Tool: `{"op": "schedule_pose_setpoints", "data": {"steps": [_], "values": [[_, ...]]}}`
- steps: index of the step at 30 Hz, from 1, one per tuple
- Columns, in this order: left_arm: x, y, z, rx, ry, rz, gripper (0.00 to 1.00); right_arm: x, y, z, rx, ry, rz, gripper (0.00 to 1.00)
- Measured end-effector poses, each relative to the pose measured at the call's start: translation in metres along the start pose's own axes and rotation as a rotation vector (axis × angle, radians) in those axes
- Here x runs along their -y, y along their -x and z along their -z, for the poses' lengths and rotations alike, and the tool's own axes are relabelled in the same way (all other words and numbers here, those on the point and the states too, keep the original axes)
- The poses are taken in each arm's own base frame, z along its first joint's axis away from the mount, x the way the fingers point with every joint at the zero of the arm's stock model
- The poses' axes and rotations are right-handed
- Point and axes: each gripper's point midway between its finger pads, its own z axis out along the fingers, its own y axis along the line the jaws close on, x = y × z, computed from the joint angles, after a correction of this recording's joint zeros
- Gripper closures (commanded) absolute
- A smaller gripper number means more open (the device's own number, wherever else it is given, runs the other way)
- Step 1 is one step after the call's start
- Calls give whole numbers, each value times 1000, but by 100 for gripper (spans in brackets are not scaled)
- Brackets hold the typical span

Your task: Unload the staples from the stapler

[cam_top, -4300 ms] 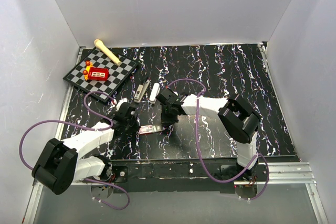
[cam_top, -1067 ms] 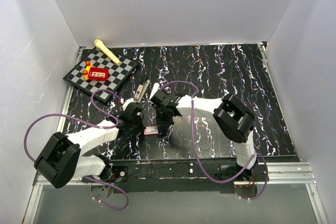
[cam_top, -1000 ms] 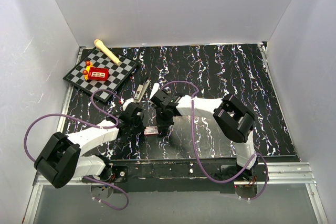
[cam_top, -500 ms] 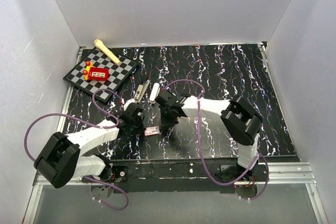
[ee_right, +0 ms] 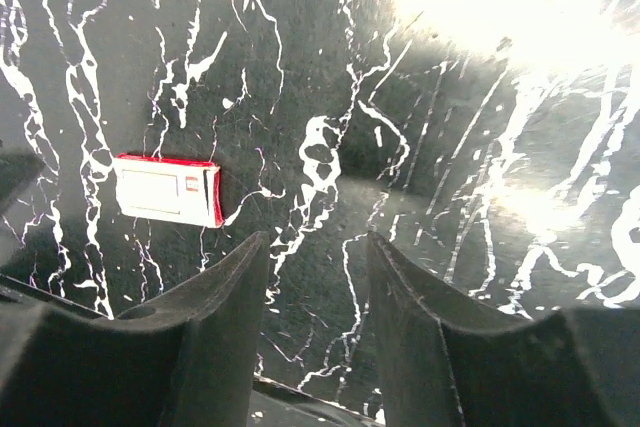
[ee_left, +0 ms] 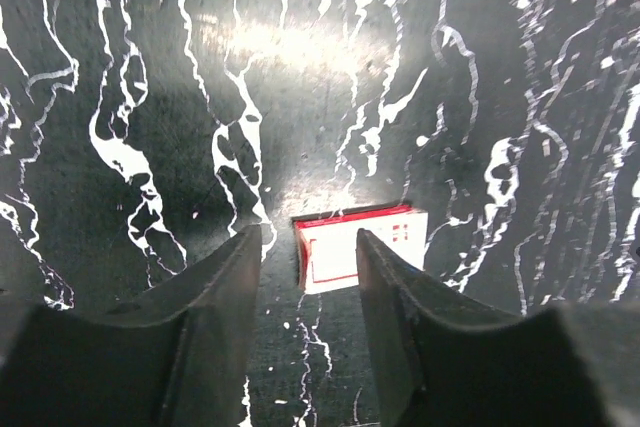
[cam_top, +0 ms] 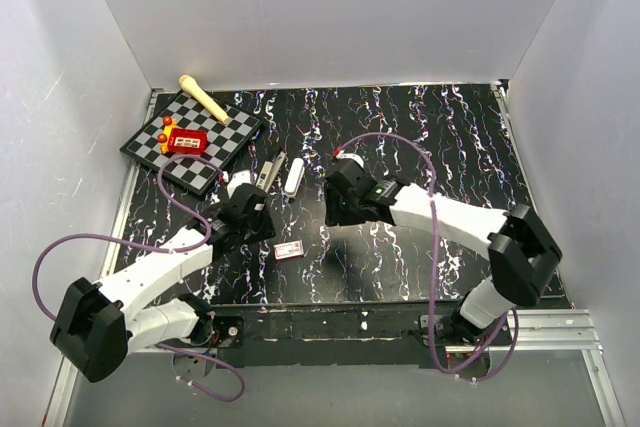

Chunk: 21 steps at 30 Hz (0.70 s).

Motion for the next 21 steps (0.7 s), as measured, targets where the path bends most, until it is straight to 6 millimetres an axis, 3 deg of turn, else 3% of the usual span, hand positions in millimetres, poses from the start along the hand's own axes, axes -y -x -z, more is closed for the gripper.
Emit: {"op": "schedule_pose_setpoints", "data": {"steps": [5,6,10,12,13,21], "values": [[14,31,19,80,-33,-27,42,7,25,33,121,8,70,42],[16,35,21,90,-39,-29,40,7,29,39,143,10,85,22],[26,53,33,129,-60,-45,32,13,45,70,240,15,133,17],[30,61,39,149,-74,-54,17,17,54,89,295,10,144,13],[33,65,42,159,-83,-63,2,20,58,99,324,5,146,13],[53,104,73,260,-143,-110,2,48,70,156,463,-50,170,10]]}}
